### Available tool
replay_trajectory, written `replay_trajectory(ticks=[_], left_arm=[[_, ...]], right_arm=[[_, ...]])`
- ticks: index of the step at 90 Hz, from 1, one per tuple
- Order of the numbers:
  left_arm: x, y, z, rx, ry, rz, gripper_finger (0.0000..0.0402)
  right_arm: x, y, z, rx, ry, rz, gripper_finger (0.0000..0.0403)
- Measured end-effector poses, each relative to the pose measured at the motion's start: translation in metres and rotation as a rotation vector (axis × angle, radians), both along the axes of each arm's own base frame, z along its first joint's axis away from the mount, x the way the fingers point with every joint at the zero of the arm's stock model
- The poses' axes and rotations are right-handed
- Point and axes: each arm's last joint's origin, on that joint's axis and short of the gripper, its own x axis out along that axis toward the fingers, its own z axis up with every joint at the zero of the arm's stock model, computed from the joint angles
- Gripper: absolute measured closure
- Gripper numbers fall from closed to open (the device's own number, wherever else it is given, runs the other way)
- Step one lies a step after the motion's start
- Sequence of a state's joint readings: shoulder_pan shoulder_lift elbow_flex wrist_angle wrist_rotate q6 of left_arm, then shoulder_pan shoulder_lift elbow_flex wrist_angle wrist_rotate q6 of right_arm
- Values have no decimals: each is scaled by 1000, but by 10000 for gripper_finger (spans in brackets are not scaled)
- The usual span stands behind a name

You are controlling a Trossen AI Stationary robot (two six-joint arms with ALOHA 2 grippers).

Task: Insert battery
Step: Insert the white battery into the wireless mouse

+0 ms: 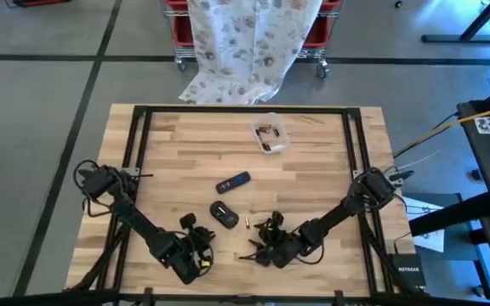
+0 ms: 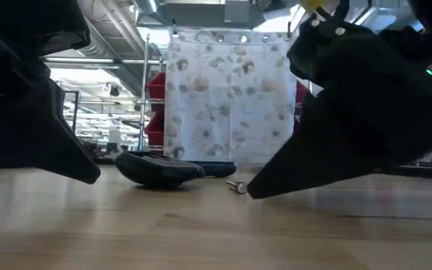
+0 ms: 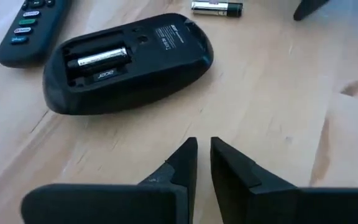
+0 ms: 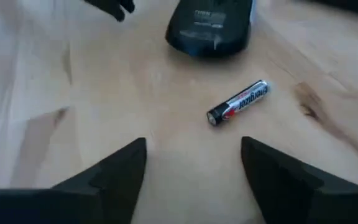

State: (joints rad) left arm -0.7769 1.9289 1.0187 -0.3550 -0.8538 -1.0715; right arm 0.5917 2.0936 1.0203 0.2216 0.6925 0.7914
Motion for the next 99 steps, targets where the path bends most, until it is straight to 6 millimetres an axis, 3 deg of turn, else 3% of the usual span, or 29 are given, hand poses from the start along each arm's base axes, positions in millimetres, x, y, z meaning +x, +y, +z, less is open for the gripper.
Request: replay_trajectory(ticks=[17,33,45,63,82,99], left_arm=[[0,-1,0,-1,-1,-5,375],[0,-1,0,-15,-11,-2,375],[1,-2,1,-28,-21,-2,375],[1,-2,0,-13,-8,-9,375],[-7,6,4,-15,38,52,375],[-22,24,12,17,81,222,375]], right_arm=[[23,-5,-10,-101,7,-157,145],[29,-12,-17,-111,71,-165,182],[25,-14,-21,-116,95,-160,246],[24,-15,-21,-158,146,-99,384],[17,-18,-13,-235,228,-62,397],[-1,-15,20,-322,330,77,401]])
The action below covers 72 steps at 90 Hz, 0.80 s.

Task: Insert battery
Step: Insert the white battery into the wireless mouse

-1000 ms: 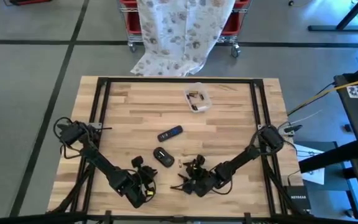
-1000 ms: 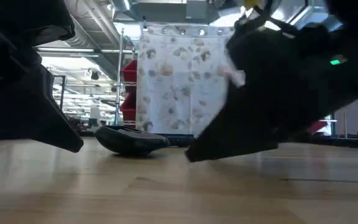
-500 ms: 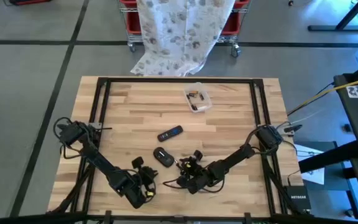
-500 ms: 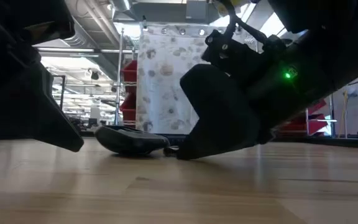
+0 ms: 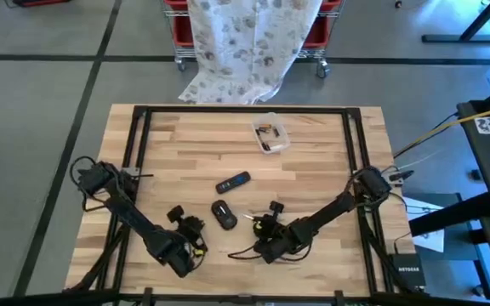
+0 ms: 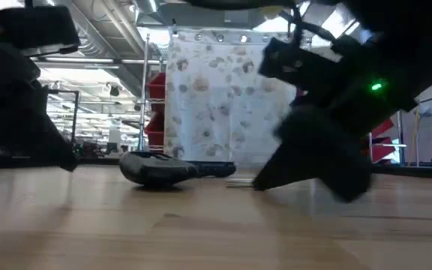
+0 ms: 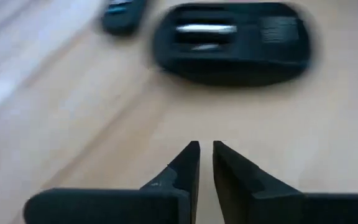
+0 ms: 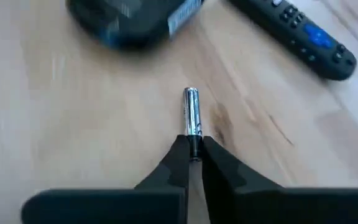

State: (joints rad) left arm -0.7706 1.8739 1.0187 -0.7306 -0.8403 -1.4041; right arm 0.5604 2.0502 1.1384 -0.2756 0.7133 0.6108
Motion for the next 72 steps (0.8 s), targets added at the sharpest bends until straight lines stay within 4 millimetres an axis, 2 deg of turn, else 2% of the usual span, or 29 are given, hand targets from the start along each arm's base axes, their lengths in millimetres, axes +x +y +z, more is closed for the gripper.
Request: replay_trajectory(ticks=[7,13,18,33,49,58,72], left_arm=[[-3,9,1,54,55,24,375],[-3,17,2,122,120,8,375],[0,23,2,186,181,-28,375],[17,50,3,322,387,-137,375],[30,75,0,417,648,-309,375],[32,88,-3,439,734,-349,375],[38,98,-14,396,778,-459,375]], right_arm=[[2,3,22,78,-29,60,401],[10,-3,41,181,-74,95,401],[21,-10,48,266,-126,104,402],[46,-30,51,377,-220,100,402],[69,-52,49,450,-216,43,402],[78,-58,51,463,-207,30,402],[81,-63,41,461,-148,16,402]])
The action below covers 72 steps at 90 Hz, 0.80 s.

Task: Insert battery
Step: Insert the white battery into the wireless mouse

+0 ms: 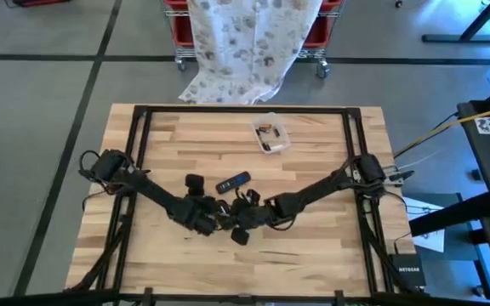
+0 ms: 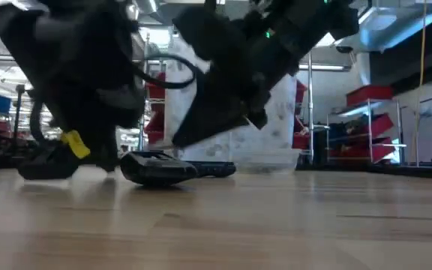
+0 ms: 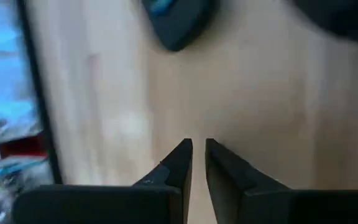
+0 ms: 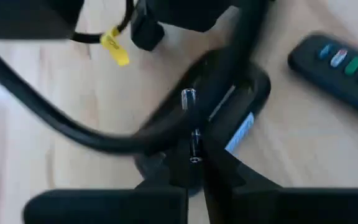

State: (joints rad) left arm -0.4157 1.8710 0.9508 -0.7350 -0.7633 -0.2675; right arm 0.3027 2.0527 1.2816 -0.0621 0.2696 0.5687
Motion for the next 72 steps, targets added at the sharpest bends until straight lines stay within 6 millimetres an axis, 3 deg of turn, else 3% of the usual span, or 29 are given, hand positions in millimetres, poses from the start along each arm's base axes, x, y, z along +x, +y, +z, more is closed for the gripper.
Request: replay_trajectory(ticks=[26,46,72], left_arm=[[2,3,-4,-40,30,-53,375],[6,-13,-4,-90,-51,-109,375],[15,-43,3,-260,-232,-119,375]], right_arm=[[3,-16,0,41,32,-33,403],[5,-20,7,60,105,-11,403],[16,-28,36,25,171,51,403]])
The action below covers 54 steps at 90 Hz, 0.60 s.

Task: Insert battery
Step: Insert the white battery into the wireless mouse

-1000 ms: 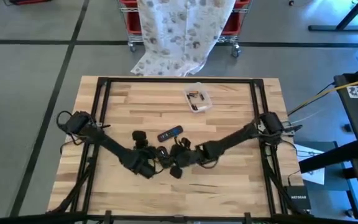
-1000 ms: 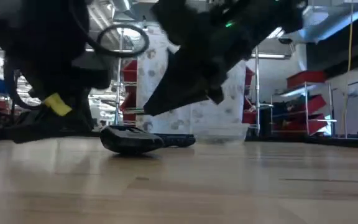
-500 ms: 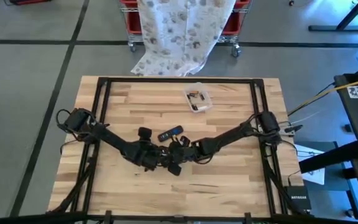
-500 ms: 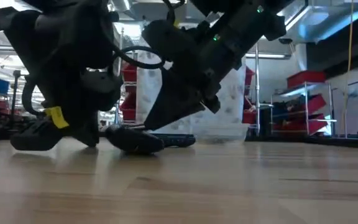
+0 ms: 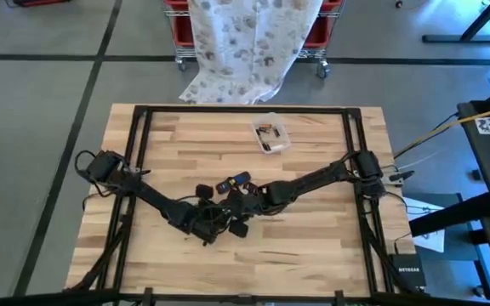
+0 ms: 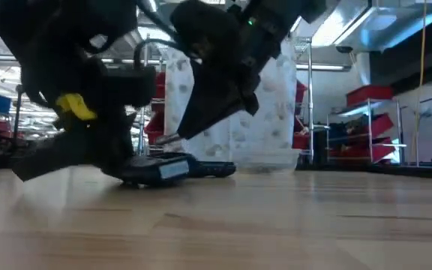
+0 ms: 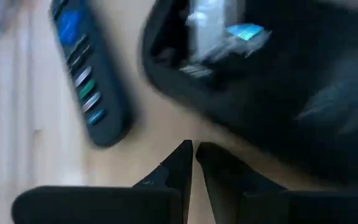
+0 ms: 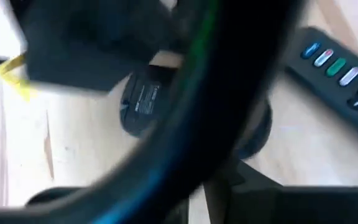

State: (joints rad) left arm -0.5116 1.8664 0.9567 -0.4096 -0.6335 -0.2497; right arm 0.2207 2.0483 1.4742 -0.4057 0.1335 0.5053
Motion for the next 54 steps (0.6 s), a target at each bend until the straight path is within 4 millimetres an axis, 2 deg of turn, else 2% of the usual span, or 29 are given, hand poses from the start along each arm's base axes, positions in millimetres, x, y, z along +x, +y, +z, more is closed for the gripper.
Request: replay_trajectory(ticks=[12,29,54], left_arm=[[4,-16,4,-110,-84,-9,375],[4,-26,5,-195,-152,29,375],[4,-35,6,-264,-204,41,375]], right_arm=[[2,-5,6,3,14,9,403],[-2,-3,4,44,63,40,403],[-9,15,0,63,113,60,403]])
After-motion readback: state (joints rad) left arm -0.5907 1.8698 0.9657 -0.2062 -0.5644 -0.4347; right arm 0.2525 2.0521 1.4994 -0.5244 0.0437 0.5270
